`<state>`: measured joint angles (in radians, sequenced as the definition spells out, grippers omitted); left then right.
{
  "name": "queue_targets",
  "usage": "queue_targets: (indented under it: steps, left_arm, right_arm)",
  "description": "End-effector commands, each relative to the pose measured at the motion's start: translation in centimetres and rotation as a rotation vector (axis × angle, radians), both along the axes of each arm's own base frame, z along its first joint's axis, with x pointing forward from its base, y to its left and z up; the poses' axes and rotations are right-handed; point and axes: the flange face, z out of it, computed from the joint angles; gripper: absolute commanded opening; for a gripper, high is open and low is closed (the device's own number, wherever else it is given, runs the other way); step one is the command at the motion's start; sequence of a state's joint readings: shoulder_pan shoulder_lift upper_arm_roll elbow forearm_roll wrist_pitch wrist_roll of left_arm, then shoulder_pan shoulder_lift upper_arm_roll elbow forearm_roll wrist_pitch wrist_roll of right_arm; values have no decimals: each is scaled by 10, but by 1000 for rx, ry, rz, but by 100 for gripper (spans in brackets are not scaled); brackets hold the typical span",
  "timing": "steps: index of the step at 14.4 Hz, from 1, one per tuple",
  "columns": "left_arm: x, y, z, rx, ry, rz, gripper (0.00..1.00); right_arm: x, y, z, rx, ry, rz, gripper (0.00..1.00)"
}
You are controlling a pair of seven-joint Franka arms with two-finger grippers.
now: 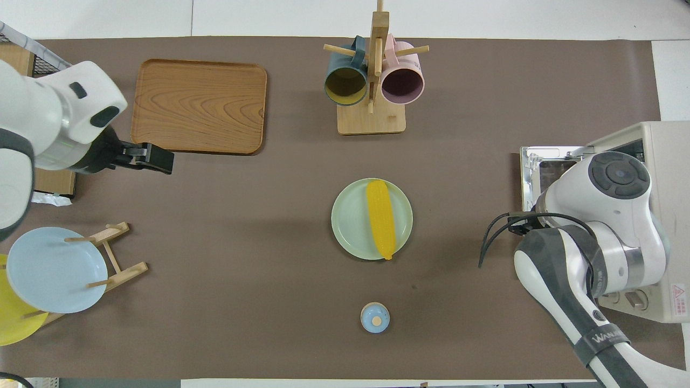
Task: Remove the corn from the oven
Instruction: 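Reach the left gripper over the yellow corn on the plate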
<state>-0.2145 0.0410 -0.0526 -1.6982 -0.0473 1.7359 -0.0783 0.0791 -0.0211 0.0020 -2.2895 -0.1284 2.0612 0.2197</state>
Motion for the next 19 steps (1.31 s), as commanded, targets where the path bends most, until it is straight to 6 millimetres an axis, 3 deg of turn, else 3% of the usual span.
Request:
queue_targets:
  steps: [1,4,6,10,15,19]
  left_arm:
    - [7,-71,-44,-29,-6,30,100]
    - [9,-136,-82,-120,-15,53,100]
    - [8,-167,-102,-143,-39,55,100]
    - [2,-242,-145,-156,-12,39,100]
    - [-22,-289,-166,-175,-28,-27,100]
    - [-38,-307,-183,-169,-19,-42,100]
  right_arm:
    - [-13,3,-16,8,-39,27,0]
    - [-15,5,-24,19,-79,34,0]
    - [-15,2,-27,25,-77,22,0]
    - [-18,-14,-37,33,-52,-20,0]
    - [-23,-17,-41,65,-42,-67,0]
    - [-25,-19,-46,68,-31,-62,0]
